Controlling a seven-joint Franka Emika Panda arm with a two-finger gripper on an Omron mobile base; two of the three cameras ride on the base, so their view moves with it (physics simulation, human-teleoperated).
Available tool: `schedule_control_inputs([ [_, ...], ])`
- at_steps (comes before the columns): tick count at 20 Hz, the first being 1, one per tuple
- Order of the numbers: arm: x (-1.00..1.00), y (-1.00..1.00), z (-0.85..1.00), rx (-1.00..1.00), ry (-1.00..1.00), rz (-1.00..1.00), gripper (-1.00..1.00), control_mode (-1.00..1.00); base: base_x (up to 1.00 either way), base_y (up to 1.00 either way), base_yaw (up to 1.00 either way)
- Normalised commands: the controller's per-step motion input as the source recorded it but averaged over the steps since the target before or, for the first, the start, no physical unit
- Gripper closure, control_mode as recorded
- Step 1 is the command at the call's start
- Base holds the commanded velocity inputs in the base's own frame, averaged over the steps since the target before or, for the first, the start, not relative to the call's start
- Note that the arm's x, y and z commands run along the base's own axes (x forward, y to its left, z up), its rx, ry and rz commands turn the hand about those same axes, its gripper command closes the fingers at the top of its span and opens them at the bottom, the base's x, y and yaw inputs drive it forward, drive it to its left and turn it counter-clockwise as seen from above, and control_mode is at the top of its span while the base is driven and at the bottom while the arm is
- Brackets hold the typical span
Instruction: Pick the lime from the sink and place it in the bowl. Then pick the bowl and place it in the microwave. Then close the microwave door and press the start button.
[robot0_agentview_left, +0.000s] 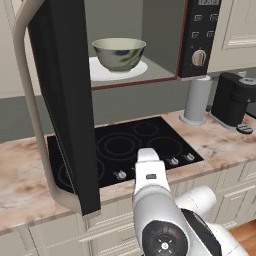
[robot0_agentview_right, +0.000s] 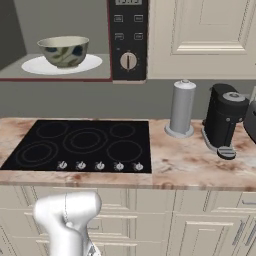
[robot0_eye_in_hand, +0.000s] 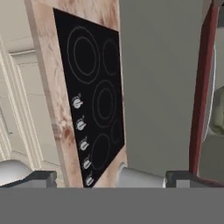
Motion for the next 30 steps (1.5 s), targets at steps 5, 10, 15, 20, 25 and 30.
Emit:
schedule_control_inputs([
  [5,-0.22,0.00,-0.98,0.00,-0.18,0.00,-1.00,-1.00,0.00,0.00,0.00],
  [10,0.07,0.37,-0.67,-0.10,-0.20,0.00,-1.00,-1.00,0.00,0.00,0.00],
  [15,0.15,0.90,-0.11,-0.18,-0.19,-0.12,-1.00,-1.00,0.00,0.00,0.00],
  [20,0.00,0.91,0.00,-0.14,-0.09,-0.18,-1.00,-1.00,0.00,0.00,0.00],
  [25,-0.07,0.83,0.02,-0.12,-0.11,-0.20,-1.00,-1.00,0.00,0.00,0.00],
  [30,-0.14,0.58,0.26,-0.10,-0.14,-0.23,-1.00,-1.00,0.00,0.00,0.00],
])
